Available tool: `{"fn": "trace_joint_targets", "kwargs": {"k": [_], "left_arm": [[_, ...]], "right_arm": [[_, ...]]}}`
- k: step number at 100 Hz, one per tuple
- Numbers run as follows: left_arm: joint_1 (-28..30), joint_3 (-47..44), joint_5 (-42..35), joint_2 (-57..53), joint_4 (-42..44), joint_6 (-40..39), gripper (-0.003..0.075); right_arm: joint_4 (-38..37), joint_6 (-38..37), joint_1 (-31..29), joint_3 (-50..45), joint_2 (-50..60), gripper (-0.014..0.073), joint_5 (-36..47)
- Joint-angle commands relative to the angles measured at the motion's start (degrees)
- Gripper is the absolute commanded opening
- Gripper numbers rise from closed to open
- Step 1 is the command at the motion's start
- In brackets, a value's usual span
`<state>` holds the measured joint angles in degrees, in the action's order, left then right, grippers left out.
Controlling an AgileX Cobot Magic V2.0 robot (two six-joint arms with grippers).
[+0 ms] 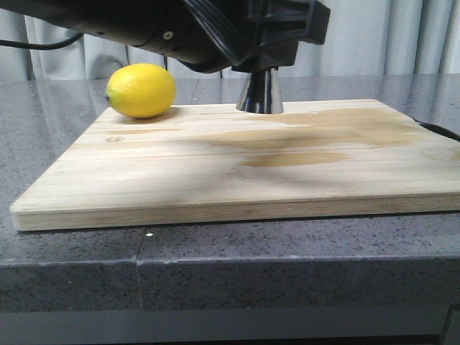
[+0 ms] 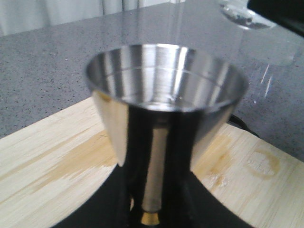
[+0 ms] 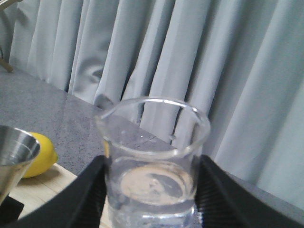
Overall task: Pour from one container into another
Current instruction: 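Bring the beaker above the jigger held by the left gripper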
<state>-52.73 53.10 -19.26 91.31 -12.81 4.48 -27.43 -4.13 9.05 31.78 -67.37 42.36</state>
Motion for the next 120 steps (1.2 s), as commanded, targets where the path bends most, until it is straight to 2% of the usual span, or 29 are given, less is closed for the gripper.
{"fn": "trace_joint_targets", "kwargs": {"k": [1,23,55,81,120], "left_arm": [[-1.27,1.51,-6.34,-2.03,0.85,-0.45,-0.0019],[-2.52,1.51,-6.51,-2.03,1.4,-0.45,-0.0019],[-2.52,1.51,-6.41,-2.03,1.4,-0.78,-0.0019],[-2.52,1.51,-6.05,-2.03,1.4,-0.78,-0.0019],[-2.52,1.51,-5.49,-2.03,1.4,-0.87,-0.0019]], "right_arm": [[-1.47,0.35,-0.08,3.49,1.65,0.0235,2.75],[-5.11,0.35,-0.08,7.12,1.65,0.0235,1.88],[-14.63,0.35,-0.08,7.94,1.65,0.0235,2.68],[-17.46,0.6,-0.08,7.94,1.65,0.0235,3.65],[-17.68,10.25,-0.08,7.94,1.65,0.0235,3.65]]}}
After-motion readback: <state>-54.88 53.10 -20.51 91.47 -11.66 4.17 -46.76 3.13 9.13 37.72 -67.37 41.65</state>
